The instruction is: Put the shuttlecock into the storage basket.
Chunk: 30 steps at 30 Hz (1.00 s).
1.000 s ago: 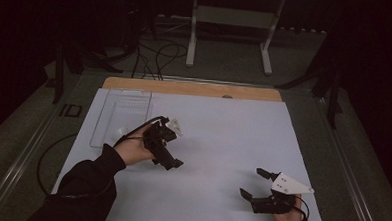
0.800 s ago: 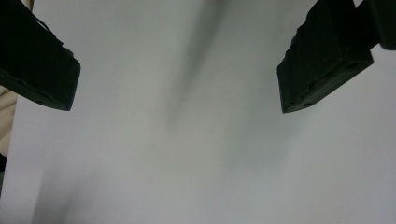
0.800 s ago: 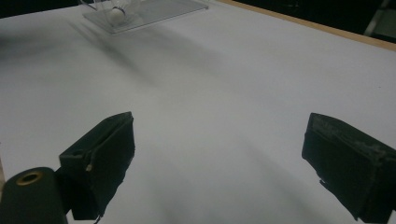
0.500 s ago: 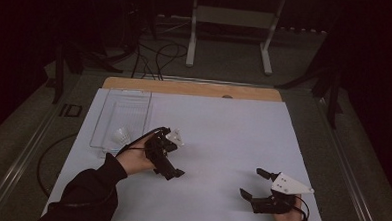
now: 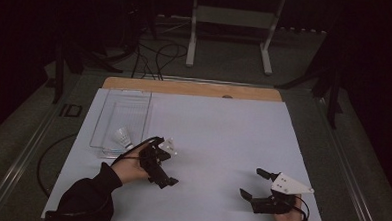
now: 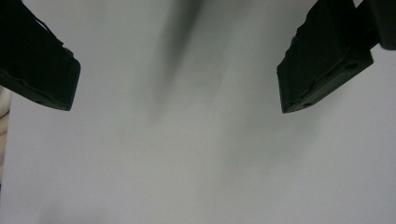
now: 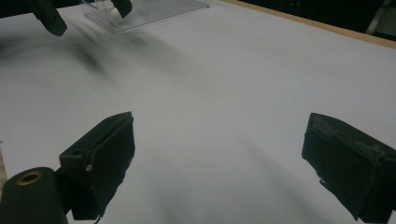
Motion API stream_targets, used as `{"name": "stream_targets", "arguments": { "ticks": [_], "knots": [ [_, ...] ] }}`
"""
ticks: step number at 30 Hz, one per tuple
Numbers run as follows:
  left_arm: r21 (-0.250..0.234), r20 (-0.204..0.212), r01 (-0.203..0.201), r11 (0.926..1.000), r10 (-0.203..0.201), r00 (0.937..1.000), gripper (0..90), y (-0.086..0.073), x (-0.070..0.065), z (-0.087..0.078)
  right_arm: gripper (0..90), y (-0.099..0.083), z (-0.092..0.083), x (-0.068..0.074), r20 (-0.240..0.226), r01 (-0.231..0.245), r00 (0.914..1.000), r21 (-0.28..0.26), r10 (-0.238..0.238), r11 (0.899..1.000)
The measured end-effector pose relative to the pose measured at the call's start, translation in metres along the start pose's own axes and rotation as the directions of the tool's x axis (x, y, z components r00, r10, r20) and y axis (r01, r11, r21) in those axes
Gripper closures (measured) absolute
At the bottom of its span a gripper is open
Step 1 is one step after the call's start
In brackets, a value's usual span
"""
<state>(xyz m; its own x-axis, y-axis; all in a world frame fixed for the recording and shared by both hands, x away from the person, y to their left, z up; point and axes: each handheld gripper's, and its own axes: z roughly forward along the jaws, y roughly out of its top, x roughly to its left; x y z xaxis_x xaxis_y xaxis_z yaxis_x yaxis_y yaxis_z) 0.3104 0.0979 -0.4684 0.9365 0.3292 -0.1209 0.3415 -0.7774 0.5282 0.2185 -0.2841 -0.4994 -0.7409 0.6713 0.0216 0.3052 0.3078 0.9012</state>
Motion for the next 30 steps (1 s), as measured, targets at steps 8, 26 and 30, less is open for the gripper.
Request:
{"name": "stream_targets", "arguments": {
  "ticks": [8, 26, 30],
  "knots": [
    [-0.037, -0.02, 0.0, 0.9993, -0.001, 0.9998, 0.2, -0.015, -0.008, -0.001, 9.6, 0.0, 0.0, 0.0, 0.001, 0.004, 1.0, -0.003, -0.004, 1.0],
    [-0.036, -0.018, 0.036, 0.9987, -0.037, 0.9991, 0.3, -0.065, -0.013, -0.005, 9.6, 0.0, 0.0, 0.0, 0.002, 0.006, 1.0, -0.001, -0.006, 1.0],
    [-0.054, -0.02, 0.048, 0.9974, -0.049, 0.9986, 0.3, -0.074, -0.013, -0.009, 9.6, 0.0, 0.001, 0.0, 0.002, 0.004, 1.0, 0.004, -0.004, 1.0]
  ]
}}
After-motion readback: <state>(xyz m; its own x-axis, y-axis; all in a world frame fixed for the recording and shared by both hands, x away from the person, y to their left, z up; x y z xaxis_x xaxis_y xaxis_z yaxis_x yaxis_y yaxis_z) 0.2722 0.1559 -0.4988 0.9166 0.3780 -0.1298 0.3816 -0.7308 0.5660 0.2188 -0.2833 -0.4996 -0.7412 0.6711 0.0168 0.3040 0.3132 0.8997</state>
